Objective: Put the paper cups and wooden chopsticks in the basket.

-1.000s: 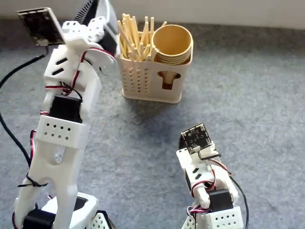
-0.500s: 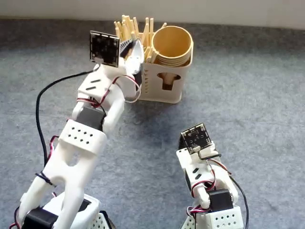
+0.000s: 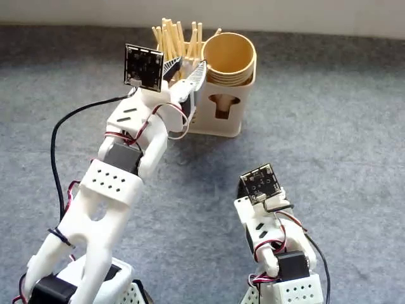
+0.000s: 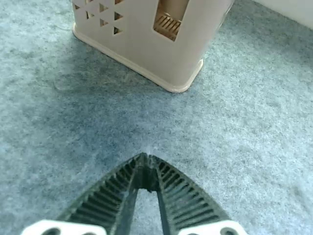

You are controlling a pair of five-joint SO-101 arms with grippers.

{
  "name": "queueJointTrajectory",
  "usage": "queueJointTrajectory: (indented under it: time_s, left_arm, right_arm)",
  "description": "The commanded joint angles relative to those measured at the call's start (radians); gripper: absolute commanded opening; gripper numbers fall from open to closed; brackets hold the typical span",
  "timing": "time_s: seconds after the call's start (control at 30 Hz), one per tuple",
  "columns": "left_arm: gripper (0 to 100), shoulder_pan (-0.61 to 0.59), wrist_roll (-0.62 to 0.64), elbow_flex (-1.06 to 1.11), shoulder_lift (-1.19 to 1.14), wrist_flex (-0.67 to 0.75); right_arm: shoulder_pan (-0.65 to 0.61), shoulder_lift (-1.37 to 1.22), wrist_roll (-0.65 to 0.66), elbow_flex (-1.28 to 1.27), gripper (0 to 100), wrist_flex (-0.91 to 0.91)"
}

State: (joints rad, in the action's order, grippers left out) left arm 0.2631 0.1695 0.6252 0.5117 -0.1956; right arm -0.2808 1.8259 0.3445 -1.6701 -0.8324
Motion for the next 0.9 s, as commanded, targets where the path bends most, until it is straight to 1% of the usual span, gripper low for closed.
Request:
queueJointTrajectory:
  time_s: [0.0,0.1,0.27,0.37,0.4,0.47,0.6,0.87]
  left_arm:
    - [12,-0.022,0.0,-0.101,0.013,0.014]
    - [11,-0.051,0.0,-0.137,0.013,0.012]
    - [10,-0.074,0.0,-0.133,0.015,0.012]
    - [1,-0.074,-0.006,-0.13,0.048,0.012]
    - [0,-0.07,-0.006,-0.117,0.076,0.012]
    - [2,-0.064,-0.002,-0.082,0.147,0.012]
    - [0,-0.027,-0.006,0.035,0.303,0.012]
    - [0,-0.028,-0.006,0.269,0.535,0.015]
  right_arm:
    - [-0.007,0.012,0.011,-0.076,0.6,0.03]
    - [-0.007,0.012,0.011,-0.076,0.6,0.03]
    - [-0.007,0.012,0.011,-0.076,0.6,0.03]
    - [-0.007,0.012,0.011,-0.076,0.6,0.03]
    - [-0.007,0.012,0.011,-0.076,0.6,0.03]
    - [-0.007,0.012,0.011,-0.076,0.6,0.03]
    - [-0.007,0.012,0.011,-0.076,0.6,0.03]
    - [-0.007,0.012,0.011,-0.076,0.6,0.03]
